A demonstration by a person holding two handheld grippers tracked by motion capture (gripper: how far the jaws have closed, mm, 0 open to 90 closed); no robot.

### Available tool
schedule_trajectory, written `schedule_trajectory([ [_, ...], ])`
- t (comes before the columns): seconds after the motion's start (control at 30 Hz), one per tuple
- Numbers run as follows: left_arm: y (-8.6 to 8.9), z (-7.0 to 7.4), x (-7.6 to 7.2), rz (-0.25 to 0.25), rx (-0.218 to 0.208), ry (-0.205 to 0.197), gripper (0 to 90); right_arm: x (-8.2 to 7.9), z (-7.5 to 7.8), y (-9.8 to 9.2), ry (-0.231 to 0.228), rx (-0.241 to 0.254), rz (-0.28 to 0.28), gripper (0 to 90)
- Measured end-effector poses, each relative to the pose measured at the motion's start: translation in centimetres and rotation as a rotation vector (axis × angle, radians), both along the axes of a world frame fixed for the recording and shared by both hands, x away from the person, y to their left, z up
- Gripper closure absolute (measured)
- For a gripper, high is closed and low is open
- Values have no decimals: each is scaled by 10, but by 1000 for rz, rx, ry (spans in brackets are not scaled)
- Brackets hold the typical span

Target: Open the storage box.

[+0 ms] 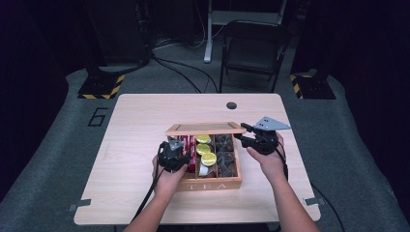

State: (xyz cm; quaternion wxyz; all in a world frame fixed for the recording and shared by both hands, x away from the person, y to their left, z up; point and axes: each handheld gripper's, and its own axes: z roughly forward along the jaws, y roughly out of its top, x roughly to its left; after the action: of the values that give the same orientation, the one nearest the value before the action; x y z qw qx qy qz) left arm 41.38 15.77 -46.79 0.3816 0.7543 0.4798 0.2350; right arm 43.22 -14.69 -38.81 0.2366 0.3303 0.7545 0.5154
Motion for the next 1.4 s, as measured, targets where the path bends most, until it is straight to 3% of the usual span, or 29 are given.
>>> schedule_trajectory([
  [0.07, 2, 1, 0, 1, 9, 1, 612, 0, 0, 0, 0, -1, -1, 549],
  [0.17, 5, 2, -1, 15, -30, 12, 688, 0, 0, 0, 0, 0, -1, 549],
  [0.2, 6, 3, -1, 16, -20, 13, 716, 0, 0, 0, 0, 0, -1, 549],
  [0.4, 8, 6, -3, 25, -35, -8, 787, 0, 0, 0, 1, 2, 1, 549],
  [0.47, 6, 6, -5, 30, -56, -13, 791, 0, 0, 0, -1, 0, 2, 549],
  [0.53, 7, 7, -6, 24, -45, -12, 792, 0, 0, 0, -1, 0, 3, 550],
  [0.77, 9, 9, -11, 14, -71, -9, 793, -1, 0, -1, -4, 0, 5, 549],
  [0.93, 14, 11, -15, -2, -57, 1, 797, -1, 1, 0, -1, 3, 1, 550],
  [1.4, 28, 20, -27, 0, -80, -13, 798, -1, 1, 0, -3, 6, -2, 550],
])
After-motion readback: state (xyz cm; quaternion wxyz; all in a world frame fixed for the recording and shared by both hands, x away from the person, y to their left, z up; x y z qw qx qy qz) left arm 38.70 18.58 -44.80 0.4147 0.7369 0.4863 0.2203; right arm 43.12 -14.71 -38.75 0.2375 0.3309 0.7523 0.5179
